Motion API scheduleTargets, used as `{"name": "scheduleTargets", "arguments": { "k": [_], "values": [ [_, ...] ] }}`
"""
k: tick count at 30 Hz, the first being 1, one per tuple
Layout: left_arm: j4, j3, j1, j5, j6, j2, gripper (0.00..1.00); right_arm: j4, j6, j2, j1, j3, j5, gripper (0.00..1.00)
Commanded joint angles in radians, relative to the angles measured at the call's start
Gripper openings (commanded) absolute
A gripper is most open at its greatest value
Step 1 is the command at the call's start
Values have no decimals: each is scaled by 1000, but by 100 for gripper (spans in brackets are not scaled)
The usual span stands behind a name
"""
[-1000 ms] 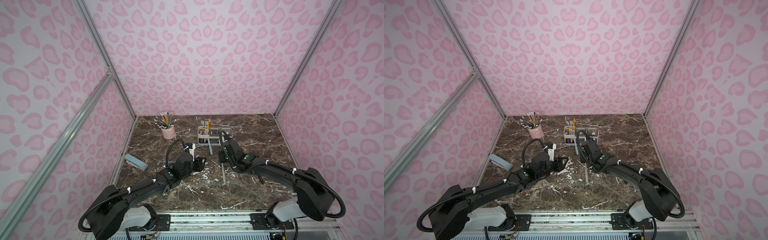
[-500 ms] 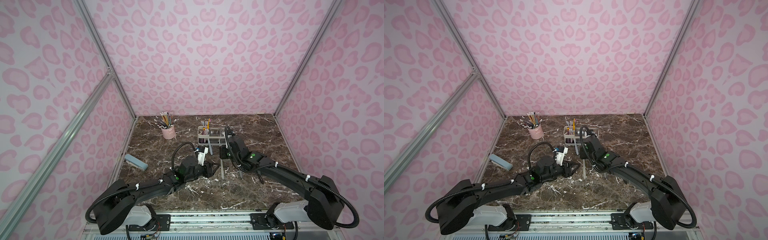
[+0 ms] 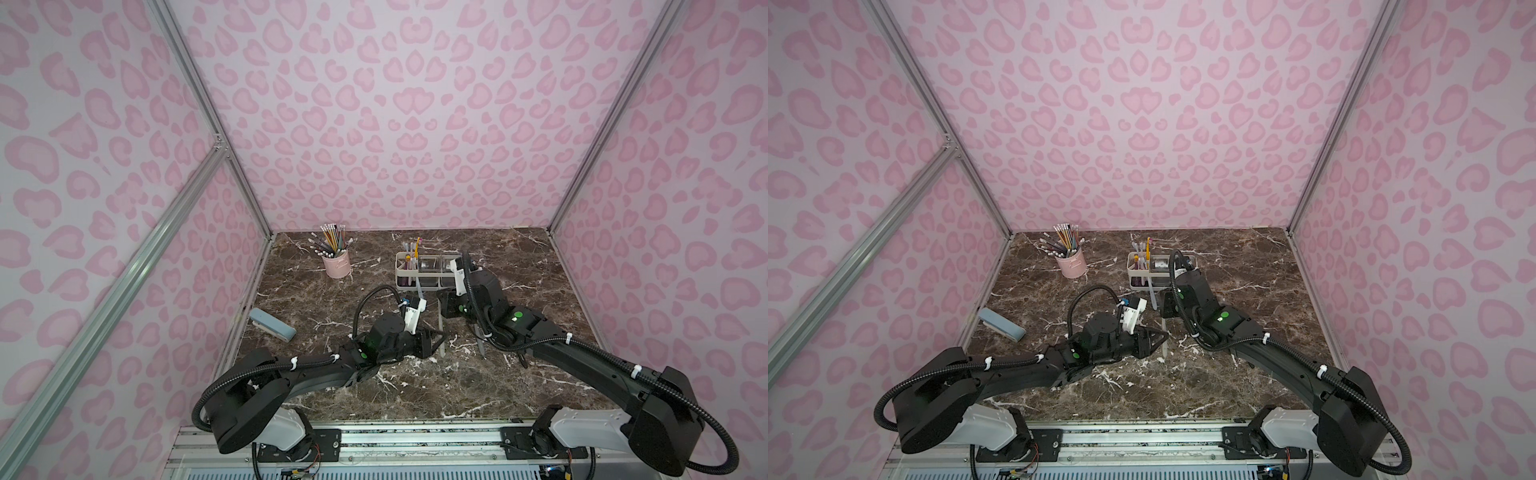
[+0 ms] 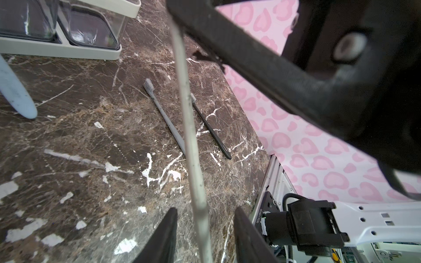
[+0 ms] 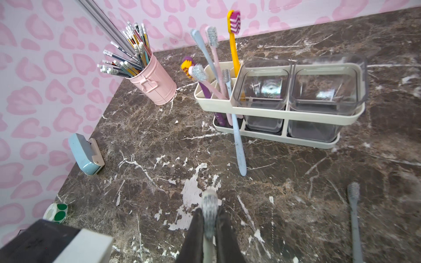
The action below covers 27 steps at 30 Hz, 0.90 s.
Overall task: Place the toothbrush into the toothbrush holder
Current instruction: Pick up the toothbrush from the center of the board.
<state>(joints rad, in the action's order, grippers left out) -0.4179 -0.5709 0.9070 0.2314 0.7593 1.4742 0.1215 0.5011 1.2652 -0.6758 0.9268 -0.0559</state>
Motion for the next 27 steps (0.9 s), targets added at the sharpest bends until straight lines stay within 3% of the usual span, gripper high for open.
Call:
{"name": "scheduleTargets", "arguments": {
  "k": [1,5,11,23,27],
  "values": [
    [-76,-11,1,6,-3,8,41,-42,18,-9,-1,-3,27,0],
    [-74,-8,2,0,-5,6,37,-46,21,-19,-1,-9,28,0],
    [-66,-14,3,-1,-12,11,21,-49,25,-24,-1,-14,29,0],
    [-45,-25,3,-15,-20,29,5,-50,28,-41,-2,-19,34,0],
    [-37,-22,3,-33,-21,19,3,-44,27,-52,-2,-19,45,18]
  ]
}}
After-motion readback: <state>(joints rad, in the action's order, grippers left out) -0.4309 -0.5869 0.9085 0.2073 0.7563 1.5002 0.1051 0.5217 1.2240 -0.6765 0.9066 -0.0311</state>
